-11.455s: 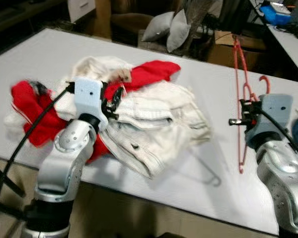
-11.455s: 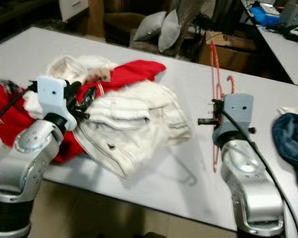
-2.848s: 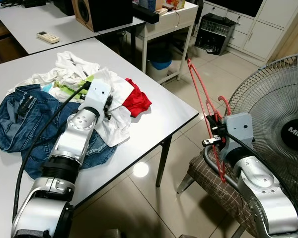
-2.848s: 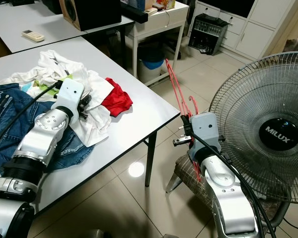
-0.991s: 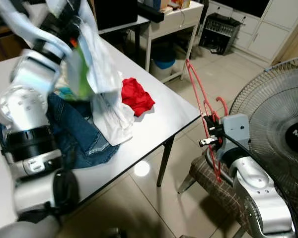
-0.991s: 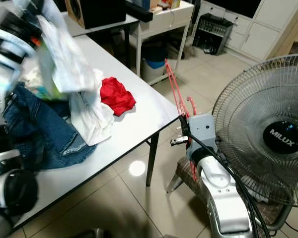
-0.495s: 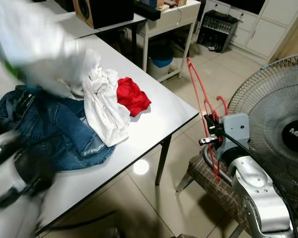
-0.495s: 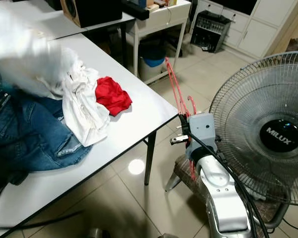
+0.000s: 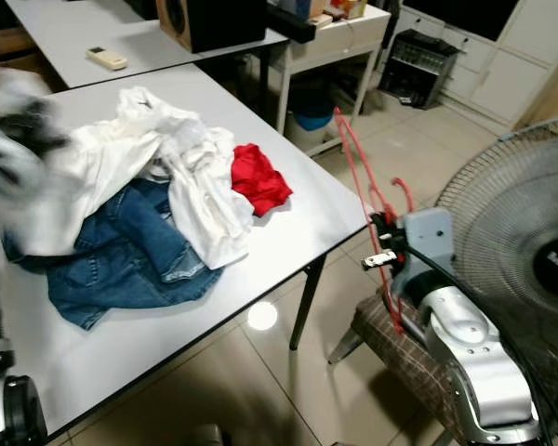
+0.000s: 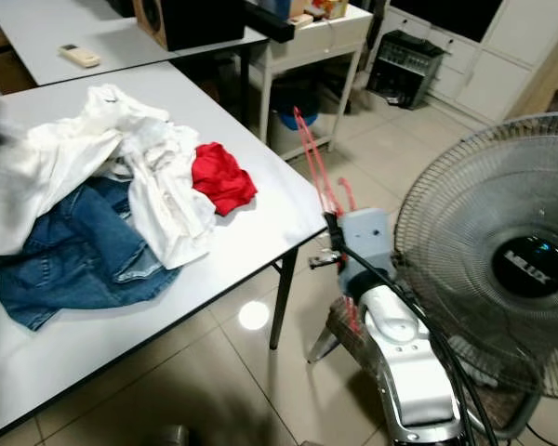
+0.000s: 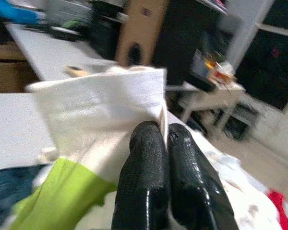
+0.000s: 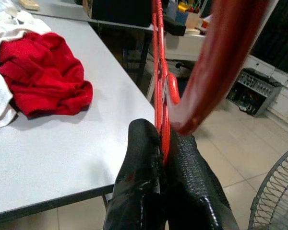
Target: Hang hanger
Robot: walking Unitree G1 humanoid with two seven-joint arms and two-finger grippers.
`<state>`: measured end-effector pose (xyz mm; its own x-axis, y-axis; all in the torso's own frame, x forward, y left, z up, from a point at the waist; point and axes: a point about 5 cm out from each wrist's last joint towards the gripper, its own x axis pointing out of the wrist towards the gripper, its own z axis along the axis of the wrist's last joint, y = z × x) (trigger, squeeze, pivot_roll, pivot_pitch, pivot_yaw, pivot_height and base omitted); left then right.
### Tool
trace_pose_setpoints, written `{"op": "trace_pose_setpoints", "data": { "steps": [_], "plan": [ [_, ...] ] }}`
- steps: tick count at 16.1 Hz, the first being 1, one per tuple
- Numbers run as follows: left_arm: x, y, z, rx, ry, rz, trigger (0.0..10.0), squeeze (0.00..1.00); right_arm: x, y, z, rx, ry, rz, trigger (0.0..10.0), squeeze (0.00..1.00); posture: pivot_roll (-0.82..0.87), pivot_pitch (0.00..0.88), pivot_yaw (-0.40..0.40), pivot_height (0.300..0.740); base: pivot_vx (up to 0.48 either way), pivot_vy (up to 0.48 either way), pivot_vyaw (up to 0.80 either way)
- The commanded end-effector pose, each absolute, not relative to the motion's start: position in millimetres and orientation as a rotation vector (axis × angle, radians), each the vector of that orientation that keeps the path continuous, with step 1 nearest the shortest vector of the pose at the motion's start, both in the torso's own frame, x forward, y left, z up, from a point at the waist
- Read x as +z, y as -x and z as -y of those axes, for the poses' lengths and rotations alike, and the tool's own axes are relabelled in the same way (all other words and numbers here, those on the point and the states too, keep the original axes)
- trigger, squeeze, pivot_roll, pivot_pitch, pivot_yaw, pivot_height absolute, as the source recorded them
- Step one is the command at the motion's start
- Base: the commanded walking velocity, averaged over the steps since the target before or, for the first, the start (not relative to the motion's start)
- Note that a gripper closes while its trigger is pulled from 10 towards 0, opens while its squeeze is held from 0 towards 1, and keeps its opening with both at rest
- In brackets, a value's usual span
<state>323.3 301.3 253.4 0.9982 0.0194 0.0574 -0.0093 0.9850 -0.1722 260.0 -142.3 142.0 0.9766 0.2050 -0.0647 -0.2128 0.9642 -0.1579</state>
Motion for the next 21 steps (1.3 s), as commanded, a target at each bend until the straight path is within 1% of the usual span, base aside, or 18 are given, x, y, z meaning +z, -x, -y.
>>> {"op": "trace_pose_setpoints", "data": {
  "steps": [1, 3, 4, 6, 7, 8, 9, 10, 11, 12, 13, 14, 15, 16, 17, 18, 20, 21],
  "plan": [
    [271.6, -322.6, -294.0, -0.060, 0.129, 0.083, 0.0, 0.00, 142.4, -260.0, 149.7, 0.189, 0.179, -0.045, 10.0, 0.00, 0.05, 0.032, -0.044, 0.740, 0.000, 0.000, 0.00],
    [300.5, -314.7, -300.3, -0.119, 0.217, 0.182, 0.0, 0.00, 142.3, -258.3, 153.5, 0.175, 0.179, -0.046, 10.0, 0.00, 0.05, 0.035, -0.040, 0.740, 0.000, 0.000, 0.00],
    [322.8, -307.1, -311.9, -0.121, 0.311, 0.297, 0.0, 0.00, 141.9, -257.3, 154.3, 0.168, 0.175, -0.047, 10.0, 0.00, 0.05, 0.040, -0.038, 0.740, 0.000, 0.000, 0.00],
    [366.9, -281.5, -347.2, -0.122, 0.641, 0.626, 0.0, 0.00, 141.1, -255.8, 154.0, 0.163, 0.165, -0.050, 10.0, 0.00, 0.05, 0.042, -0.036, 0.740, 0.000, 0.000, 0.00],
    [374.3, -268.8, -363.8, -0.121, 0.775, 0.727, 0.0, 0.00, 140.7, -255.5, 153.8, 0.162, 0.163, -0.051, 10.0, 0.00, 0.05, 0.042, -0.036, 0.740, 0.000, 0.000, 0.00],
    [370.0, -243.1, -394.3, -0.119, 0.906, 0.824, 0.0, 0.00, 139.7, -255.0, 152.7, 0.163, 0.154, -0.054, 10.0, 0.00, 0.07, 0.046, -0.043, 0.740, 0.000, 0.000, 0.00],
    [362.5, -240.4, -400.1, -0.084, 0.882, 0.791, 0.0, 0.00, 139.6, -255.3, 152.3, 0.165, 0.152, -0.054, 10.0, 0.00, 0.07, 0.046, -0.047, 0.740, 0.000, 0.000, 0.00],
    [322.1, -241.9, -415.1, 0.125, 0.697, 0.513, 0.0, 0.00, 139.1, -257.1, 150.7, 0.177, 0.151, -0.055, 10.0, 0.00, 0.08, 0.047, -0.053, 0.740, 0.000, 0.000, 0.00],
    [296.7, -244.1, -417.9, 0.227, 0.510, 0.320, 0.0, 0.00, 139.0, -258.2, 149.8, 0.185, 0.153, -0.056, 10.0, 0.00, 0.08, 0.046, -0.058, 0.740, 0.000, 0.000, 0.00],
    [264.7, -247.3, -417.8, 0.308, 0.268, 0.063, 6.7, 0.00, 138.8, -259.0, 149.3, 0.189, 0.155, -0.056, 10.0, 0.00, 0.08, 0.045, -0.060, 0.740, 0.000, 0.000, 0.00],
    [253.6, -247.4, -418.3, 0.339, 0.184, -0.026, 10.0, 0.00, 138.7, -259.2, 149.3, 0.190, 0.155, -0.056, 10.0, 0.00, 0.08, 0.043, -0.062, 0.740, 0.000, 0.000, 0.00],
    [236.5, -244.8, -421.2, 0.372, 0.088, -0.143, 10.0, 0.00, 138.8, -259.6, 149.2, 0.192, 0.157, -0.055, 10.0, 0.00, 0.08, 0.042, -0.062, 0.740, 0.000, 0.000, 0.00],
    [211.4, -233.1, -432.6, 0.454, -0.171, -0.360, 10.0, 0.00, 138.9, -259.8, 149.6, 0.194, 0.160, -0.054, 10.0, 0.00, 0.07, 0.038, -0.063, 0.740, 0.000, 0.000, 0.00],
    [203.1, -217.3, -448.3, 0.524, -0.370, -0.517, 10.0, 1.00, 138.8, -259.3, 149.9, 0.197, 0.163, -0.056, 10.0, 0.00, 0.07, 0.035, -0.063, 0.740, 0.000, 0.000, 0.00],
    [207.3, -211.1, -456.2, 0.547, -0.414, -0.545, 10.0, 1.00, 138.2, -258.4, 149.8, 0.202, 0.167, -0.059, 10.0, 0.00, 0.07, 0.032, -0.064, 0.740, 0.000, 0.000, 0.00],
    [211.9, -211.9, -457.1, 0.538, -0.381, -0.516, 10.0, 1.00, 137.7, -257.9, 150.0, 0.204, 0.170, -0.061, 10.0, 0.00, 0.07, 0.030, -0.065, 0.740, 0.000, 0.000, 0.00],
    [222.9, -216.4, -451.5, 0.450, -0.319, -0.455, 10.0, 1.00, 136.5, -257.3, 150.4, 0.207, 0.172, -0.065, 10.0, 0.00, 0.07, 0.024, -0.066, 0.740, 0.000, 0.000, 0.00],
    [224.7, -215.1, -452.2, 0.432, -0.349, -0.479, 10.0, 1.00, 136.2, -257.3, 150.4, 0.209, 0.173, -0.066, 10.0, 0.00, 0.07, 0.021, -0.067, 0.740, 0.000, 0.000, 0.00]
  ]
}}
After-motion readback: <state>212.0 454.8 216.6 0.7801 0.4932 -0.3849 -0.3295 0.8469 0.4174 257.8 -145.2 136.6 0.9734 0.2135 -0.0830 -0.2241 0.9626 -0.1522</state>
